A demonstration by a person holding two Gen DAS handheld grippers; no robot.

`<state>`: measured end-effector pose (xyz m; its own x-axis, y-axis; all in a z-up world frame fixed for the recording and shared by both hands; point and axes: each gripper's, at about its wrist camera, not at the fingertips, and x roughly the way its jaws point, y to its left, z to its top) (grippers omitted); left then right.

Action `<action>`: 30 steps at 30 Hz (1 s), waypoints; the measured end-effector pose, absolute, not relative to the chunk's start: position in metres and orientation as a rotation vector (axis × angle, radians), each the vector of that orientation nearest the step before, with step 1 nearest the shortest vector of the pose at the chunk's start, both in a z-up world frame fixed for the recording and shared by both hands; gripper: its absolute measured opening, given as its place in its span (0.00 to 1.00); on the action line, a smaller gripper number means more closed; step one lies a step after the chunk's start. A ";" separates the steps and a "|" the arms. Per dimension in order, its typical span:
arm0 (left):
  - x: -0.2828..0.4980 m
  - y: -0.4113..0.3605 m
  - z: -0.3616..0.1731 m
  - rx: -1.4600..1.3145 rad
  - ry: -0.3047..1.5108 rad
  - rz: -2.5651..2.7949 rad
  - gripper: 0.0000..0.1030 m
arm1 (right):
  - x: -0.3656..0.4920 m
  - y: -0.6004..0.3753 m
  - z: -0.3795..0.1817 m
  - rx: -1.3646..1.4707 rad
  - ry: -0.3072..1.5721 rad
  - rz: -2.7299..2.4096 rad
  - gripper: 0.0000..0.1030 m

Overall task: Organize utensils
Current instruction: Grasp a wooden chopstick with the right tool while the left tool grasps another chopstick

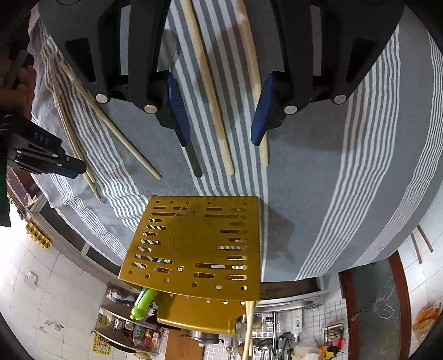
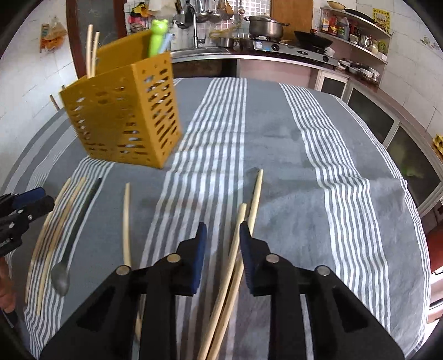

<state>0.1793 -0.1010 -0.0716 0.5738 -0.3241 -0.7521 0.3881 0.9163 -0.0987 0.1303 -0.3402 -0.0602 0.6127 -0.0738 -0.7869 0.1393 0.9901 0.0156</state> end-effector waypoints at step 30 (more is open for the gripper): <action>0.224 -0.129 -0.103 0.152 0.993 -0.383 0.30 | 0.149 -0.347 -0.076 0.056 0.992 -0.123 0.18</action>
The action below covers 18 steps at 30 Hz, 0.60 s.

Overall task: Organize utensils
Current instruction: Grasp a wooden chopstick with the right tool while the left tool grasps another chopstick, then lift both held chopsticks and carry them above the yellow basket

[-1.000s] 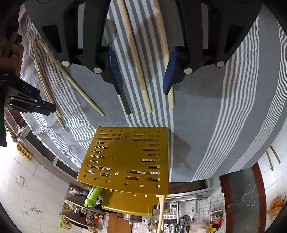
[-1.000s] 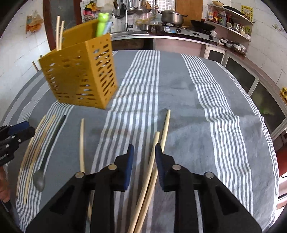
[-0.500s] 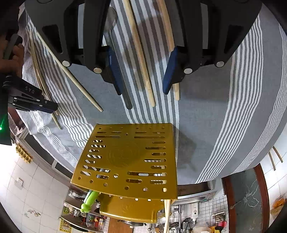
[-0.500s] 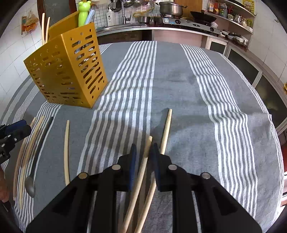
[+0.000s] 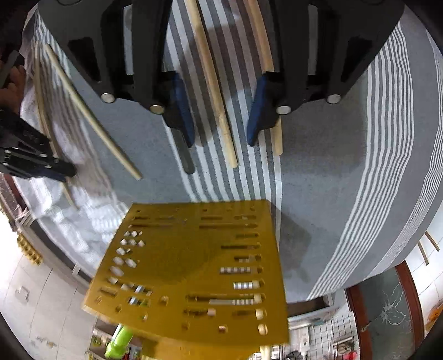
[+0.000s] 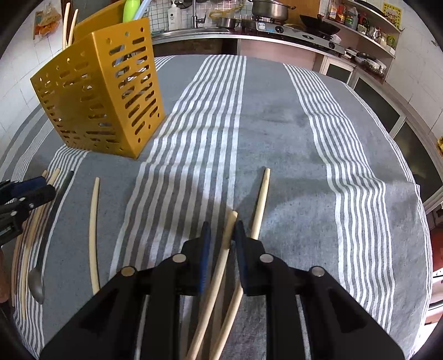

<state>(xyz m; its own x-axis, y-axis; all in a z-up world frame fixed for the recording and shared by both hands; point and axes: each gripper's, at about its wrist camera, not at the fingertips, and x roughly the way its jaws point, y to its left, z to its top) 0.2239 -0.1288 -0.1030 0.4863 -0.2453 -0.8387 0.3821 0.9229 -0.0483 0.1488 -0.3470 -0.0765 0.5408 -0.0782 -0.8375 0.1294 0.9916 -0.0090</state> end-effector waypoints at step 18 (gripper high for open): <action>0.232 -0.128 -0.099 0.129 1.008 -0.367 0.04 | 0.149 -0.347 -0.070 0.117 0.970 -0.110 0.06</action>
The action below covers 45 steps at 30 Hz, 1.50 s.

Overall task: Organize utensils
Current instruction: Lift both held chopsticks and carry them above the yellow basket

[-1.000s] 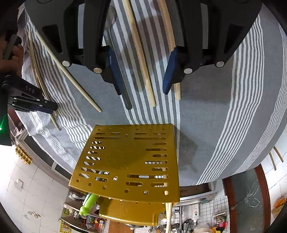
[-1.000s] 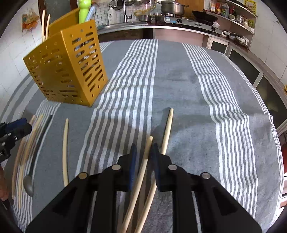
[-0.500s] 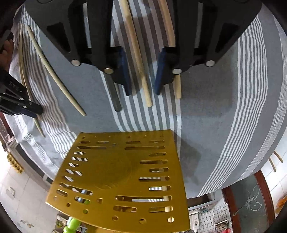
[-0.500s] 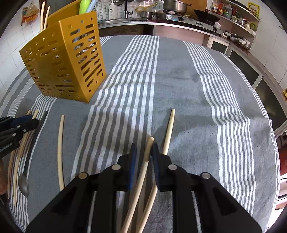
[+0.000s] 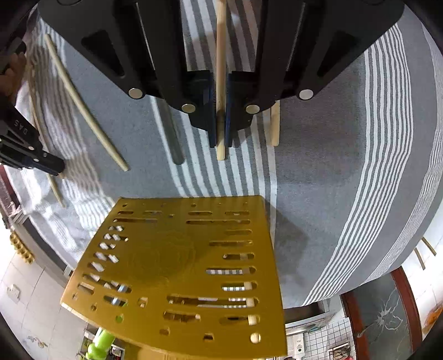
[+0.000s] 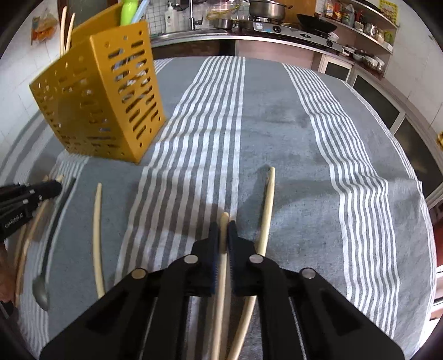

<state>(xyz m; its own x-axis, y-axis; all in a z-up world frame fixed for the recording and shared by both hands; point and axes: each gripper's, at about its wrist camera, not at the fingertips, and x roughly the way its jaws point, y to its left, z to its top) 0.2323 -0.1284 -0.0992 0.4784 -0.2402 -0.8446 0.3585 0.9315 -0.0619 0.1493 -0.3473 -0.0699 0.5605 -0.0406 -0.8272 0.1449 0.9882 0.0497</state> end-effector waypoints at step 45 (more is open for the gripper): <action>0.135 -0.097 0.102 0.059 0.437 -0.456 0.04 | 0.058 -0.329 0.127 0.107 0.390 0.037 0.06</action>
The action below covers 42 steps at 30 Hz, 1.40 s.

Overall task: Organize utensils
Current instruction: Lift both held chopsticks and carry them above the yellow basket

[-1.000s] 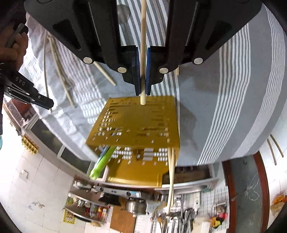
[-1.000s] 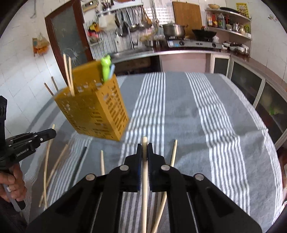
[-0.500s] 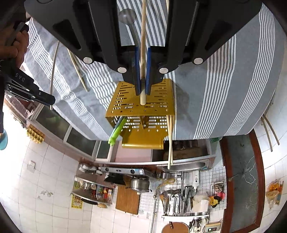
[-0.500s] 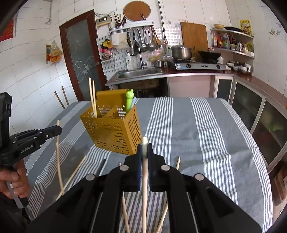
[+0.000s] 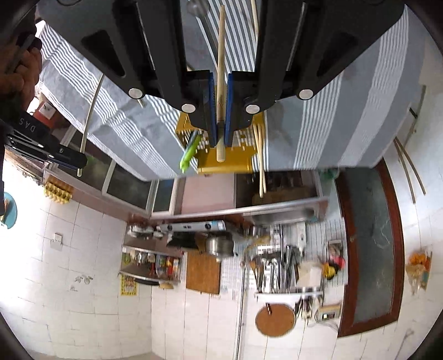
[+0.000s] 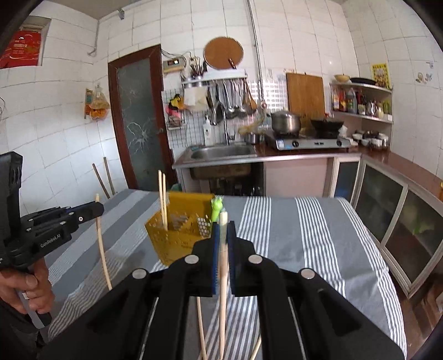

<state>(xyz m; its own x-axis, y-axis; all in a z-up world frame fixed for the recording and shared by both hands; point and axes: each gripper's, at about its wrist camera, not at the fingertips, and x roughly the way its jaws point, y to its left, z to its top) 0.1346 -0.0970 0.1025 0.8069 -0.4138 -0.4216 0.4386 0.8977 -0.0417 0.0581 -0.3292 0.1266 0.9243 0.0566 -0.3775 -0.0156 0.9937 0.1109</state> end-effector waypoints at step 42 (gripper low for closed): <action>0.223 -0.125 0.200 0.027 0.169 -0.420 0.04 | 0.144 -0.289 0.211 0.054 0.165 0.126 0.06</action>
<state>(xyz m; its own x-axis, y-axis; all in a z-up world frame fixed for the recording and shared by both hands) 0.2234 -0.1254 0.1997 0.8993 -0.4037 -0.1684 0.4081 0.9129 -0.0091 0.1440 -0.2886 0.2111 0.9785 0.1292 -0.1609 -0.1204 0.9907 0.0638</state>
